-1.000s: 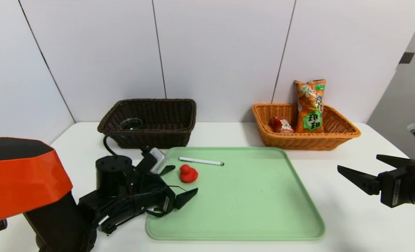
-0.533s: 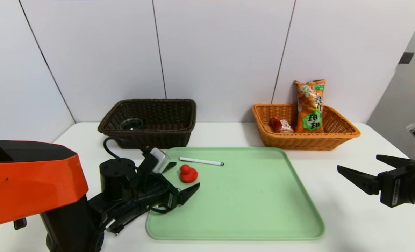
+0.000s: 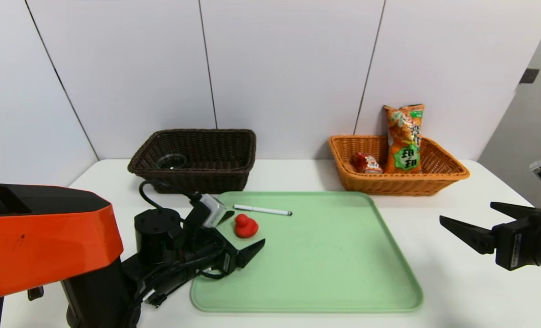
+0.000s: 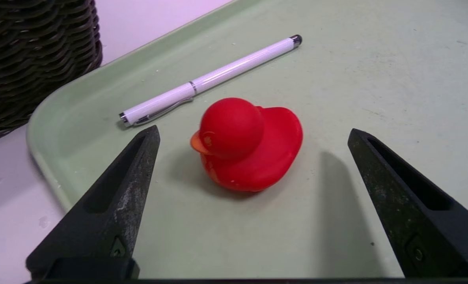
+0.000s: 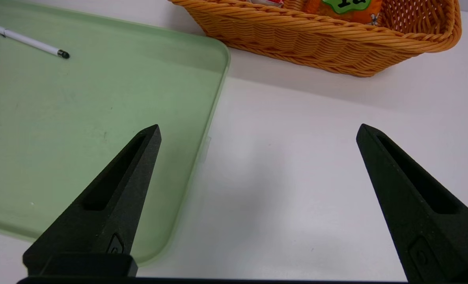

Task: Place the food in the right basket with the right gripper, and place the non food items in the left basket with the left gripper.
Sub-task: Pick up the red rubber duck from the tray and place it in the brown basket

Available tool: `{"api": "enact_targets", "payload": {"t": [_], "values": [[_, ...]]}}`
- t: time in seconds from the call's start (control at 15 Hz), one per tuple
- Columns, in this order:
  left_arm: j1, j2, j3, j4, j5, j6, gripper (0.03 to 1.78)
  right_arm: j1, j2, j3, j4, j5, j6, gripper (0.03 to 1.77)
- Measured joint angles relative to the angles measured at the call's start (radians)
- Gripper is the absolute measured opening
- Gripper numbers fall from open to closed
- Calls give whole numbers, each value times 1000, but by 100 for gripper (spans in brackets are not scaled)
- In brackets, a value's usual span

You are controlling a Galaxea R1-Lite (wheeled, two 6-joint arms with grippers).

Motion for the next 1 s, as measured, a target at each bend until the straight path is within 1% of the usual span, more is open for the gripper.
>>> {"api": "enact_targets", "payload": {"t": [0.53,0.6,0.67,0.8,1.0], "values": [[-11,10,8,-1,2,1,169,0,0,3,0,0,0,171],[-11,11,9,-2,1,1,160,0,0,4,0,0,0,171],[-11,12,14,-3,1,-1,142,0,0,5,0,0,0,171],[-12,13,23,-4,0,0,112,0,0,6,0,0,0,171],[-11,13,28,-2,0,-1,81,0,0,6,0,1,0,171]]}}
